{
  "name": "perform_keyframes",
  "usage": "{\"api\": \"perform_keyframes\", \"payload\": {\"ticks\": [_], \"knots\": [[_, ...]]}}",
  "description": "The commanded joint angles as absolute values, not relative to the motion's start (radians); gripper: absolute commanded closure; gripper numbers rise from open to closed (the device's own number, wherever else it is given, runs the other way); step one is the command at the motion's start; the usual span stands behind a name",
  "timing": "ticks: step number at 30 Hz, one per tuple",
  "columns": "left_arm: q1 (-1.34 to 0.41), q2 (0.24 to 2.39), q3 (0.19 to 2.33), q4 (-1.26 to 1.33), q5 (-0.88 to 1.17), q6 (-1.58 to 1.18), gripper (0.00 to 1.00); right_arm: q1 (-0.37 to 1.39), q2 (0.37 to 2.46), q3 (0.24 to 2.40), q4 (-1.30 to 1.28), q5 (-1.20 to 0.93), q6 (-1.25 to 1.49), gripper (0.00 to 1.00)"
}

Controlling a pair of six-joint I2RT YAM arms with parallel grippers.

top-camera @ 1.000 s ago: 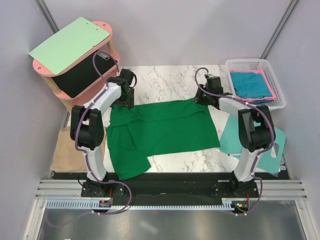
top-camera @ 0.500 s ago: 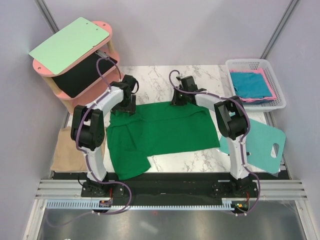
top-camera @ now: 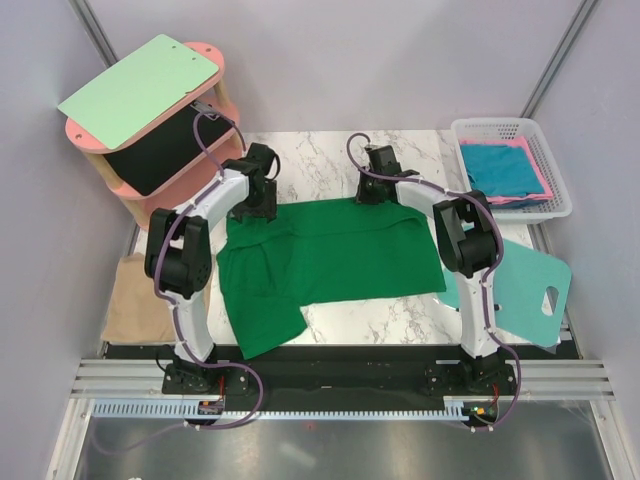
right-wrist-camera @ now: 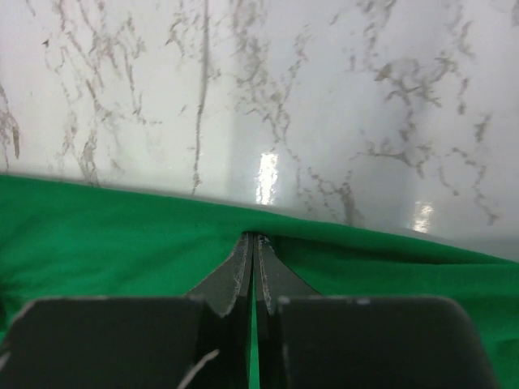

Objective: Fold and stack the t-shirts
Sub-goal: Fold the flattened tshirt in 1/3 of the way

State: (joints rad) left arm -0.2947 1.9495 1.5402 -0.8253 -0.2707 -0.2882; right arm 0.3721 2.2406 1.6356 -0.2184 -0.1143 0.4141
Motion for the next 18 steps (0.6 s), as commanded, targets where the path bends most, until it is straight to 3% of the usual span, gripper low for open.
{"api": "perform_keyframes", "payload": {"ticks": [1, 8, 9, 13, 18], "knots": [[-0.322, 2.034, 1.620, -0.773, -0.230, -0.328, 0.26, 0.327, 2.269, 1.637, -0.288, -0.038, 0.394, 0.95], [-0.339, 2.146, 1.661, -0.764, -0.215, -0.342, 0.32, 0.322, 2.266, 1.631, -0.284, -0.069, 0.394, 0.95], [-0.341, 2.157, 1.666, -0.759, -0.209, -0.345, 0.36, 0.321, 2.267, 1.628, -0.284, -0.072, 0.393, 0.95], [-0.353, 2.149, 1.666, -0.759, -0.215, -0.351, 0.98, 0.321, 2.269, 1.623, -0.284, -0.078, 0.390, 0.94], [-0.365, 2.069, 1.605, -0.759, -0.276, -0.356, 0.98, 0.322, 2.269, 1.611, -0.282, -0.081, 0.385, 0.94]]}}
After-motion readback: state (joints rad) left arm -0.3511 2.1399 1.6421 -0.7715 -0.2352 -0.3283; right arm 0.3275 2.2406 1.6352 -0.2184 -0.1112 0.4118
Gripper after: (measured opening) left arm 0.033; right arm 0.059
